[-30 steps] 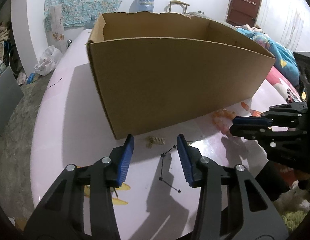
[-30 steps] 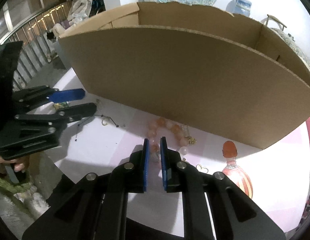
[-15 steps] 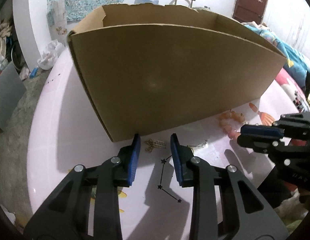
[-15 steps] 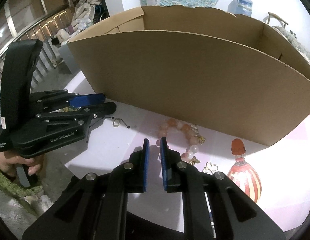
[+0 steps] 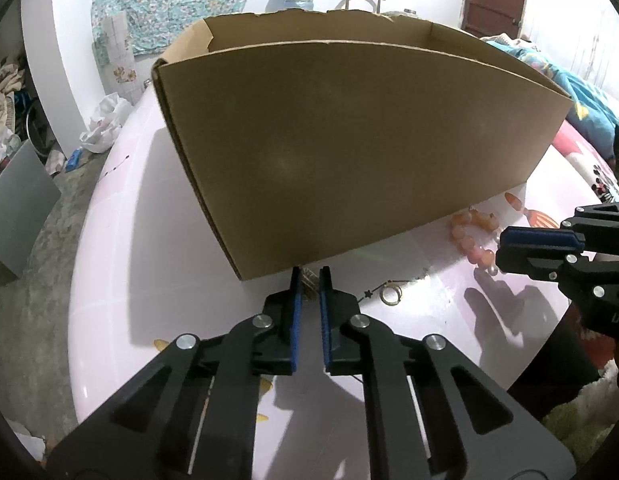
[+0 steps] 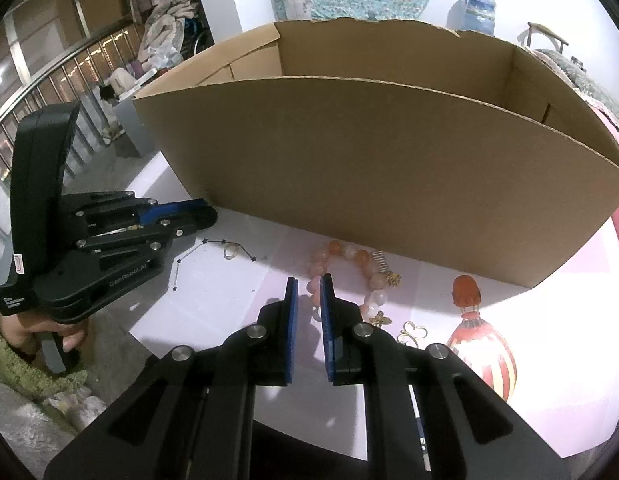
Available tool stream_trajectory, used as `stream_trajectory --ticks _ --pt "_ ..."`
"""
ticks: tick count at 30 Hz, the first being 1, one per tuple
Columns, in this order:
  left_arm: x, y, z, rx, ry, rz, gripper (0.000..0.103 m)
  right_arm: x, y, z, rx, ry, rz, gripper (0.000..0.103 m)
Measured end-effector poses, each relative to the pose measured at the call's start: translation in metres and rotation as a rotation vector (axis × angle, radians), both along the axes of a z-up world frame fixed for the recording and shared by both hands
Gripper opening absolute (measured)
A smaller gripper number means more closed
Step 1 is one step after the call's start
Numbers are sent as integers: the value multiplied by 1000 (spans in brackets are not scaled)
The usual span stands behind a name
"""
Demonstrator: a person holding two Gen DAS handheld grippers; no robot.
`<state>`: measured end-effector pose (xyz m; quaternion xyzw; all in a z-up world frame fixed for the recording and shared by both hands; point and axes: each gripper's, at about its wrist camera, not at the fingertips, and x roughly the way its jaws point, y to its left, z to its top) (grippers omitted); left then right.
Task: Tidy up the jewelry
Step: 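Hold the gold charm in the left gripper while the right gripper reaches toward the gold ring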
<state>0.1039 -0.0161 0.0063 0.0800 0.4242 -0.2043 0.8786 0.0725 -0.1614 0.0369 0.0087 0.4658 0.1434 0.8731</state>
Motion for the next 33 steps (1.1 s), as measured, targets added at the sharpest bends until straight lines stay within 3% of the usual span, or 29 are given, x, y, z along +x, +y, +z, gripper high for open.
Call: stream_trajectory --ticks 15,19,29,33 --pt "-20 19 3 -13 30 9 1 0 9 4 13 -8 66 12" --pt "-26 24 3 -23 39 18 1 6 22 4 10 -30 121 28" --pt "-29 31 1 -46 42 32 1 23 48 -13 -55 -44 204 28" --pt "-28 32 1 -51 43 32 1 22 53 -16 -88 -57 232 22"
